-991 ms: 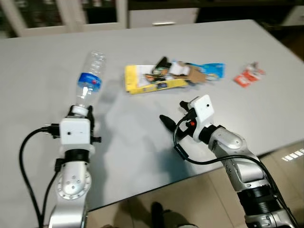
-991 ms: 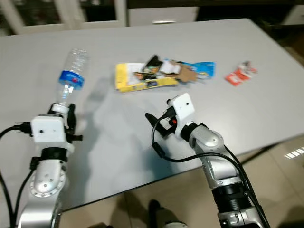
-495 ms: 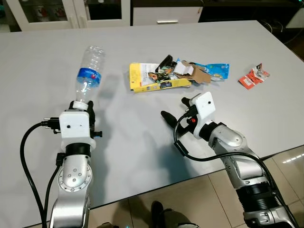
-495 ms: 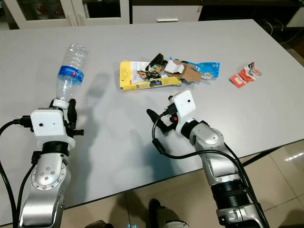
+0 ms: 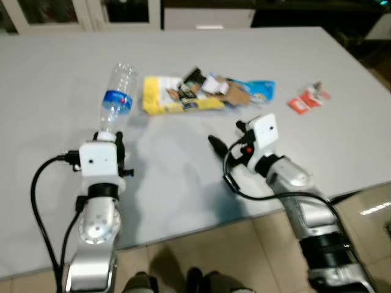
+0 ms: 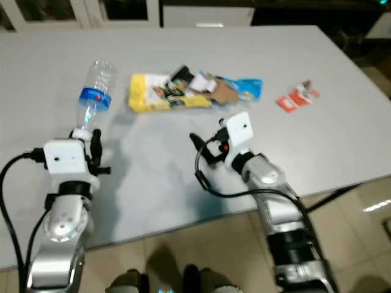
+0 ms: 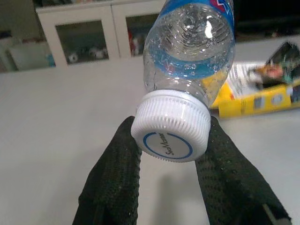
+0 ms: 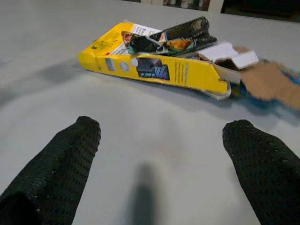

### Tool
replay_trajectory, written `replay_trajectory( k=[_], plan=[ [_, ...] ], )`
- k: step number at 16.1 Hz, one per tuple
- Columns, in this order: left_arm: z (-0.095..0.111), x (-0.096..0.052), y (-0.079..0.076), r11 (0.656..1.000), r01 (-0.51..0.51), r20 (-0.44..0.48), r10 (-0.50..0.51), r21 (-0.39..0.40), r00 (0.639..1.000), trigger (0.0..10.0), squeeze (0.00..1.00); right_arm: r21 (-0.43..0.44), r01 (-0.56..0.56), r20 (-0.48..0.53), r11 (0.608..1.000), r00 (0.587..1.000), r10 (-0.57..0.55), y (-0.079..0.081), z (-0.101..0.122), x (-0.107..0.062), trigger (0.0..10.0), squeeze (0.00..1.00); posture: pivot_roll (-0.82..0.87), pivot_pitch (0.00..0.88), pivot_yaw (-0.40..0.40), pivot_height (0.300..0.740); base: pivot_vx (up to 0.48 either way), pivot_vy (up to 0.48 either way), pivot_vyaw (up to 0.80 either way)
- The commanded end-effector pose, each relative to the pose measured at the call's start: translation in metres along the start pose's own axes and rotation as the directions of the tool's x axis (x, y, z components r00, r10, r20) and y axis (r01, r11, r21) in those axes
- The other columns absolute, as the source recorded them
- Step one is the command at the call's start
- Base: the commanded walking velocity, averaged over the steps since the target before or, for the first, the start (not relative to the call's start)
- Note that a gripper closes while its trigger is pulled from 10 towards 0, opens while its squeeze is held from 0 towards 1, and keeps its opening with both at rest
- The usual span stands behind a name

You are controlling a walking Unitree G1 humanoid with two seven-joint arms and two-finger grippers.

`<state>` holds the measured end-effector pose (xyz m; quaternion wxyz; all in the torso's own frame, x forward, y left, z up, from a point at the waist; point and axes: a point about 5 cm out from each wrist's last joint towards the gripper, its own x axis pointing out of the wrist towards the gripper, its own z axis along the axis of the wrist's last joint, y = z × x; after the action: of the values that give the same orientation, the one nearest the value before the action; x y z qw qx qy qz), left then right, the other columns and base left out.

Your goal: Picking trash to rubbish bin

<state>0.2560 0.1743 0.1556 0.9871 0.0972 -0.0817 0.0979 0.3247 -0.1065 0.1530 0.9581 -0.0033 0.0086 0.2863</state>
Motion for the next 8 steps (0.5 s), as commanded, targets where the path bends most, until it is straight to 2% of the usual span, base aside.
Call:
replay_trajectory(
  k=[1,2,4,8],
  plan=[
    [-0.001,0.000,-0.001,1.000,0.007,-0.011,-0.007,-0.011,1.000,10.0,0.00,0.010,0.022,0.016,1.000,1.000,-0.022,-0.004,0.002,0.001,10.0,0.00,-0.03,0.154,-0.054,0.740,0.000,-0.398,0.00],
    [-0.002,0.002,0.001,1.000,0.007,-0.012,-0.007,-0.009,1.000,10.0,0.00,0.018,0.021,0.024,1.000,0.999,-0.021,-0.001,0.003,0.005,10.0,0.00,-0.02,0.144,-0.046,0.740,0.000,-0.382,0.00],
    [-0.002,0.006,0.006,1.000,0.015,-0.017,-0.015,-0.019,1.000,10.0,0.00,0.043,0.035,0.057,0.998,0.998,-0.038,0.002,0.005,0.014,10.0,0.00,0.02,0.117,-0.023,0.740,0.000,0.000,0.00],
    [-0.002,0.012,0.012,1.000,0.025,-0.016,-0.025,-0.008,1.000,10.0,0.00,0.082,0.077,0.076,0.994,0.994,-0.083,0.002,0.003,0.022,10.0,0.00,0.05,0.078,0.004,0.740,0.000,0.000,0.00]
  ],
)
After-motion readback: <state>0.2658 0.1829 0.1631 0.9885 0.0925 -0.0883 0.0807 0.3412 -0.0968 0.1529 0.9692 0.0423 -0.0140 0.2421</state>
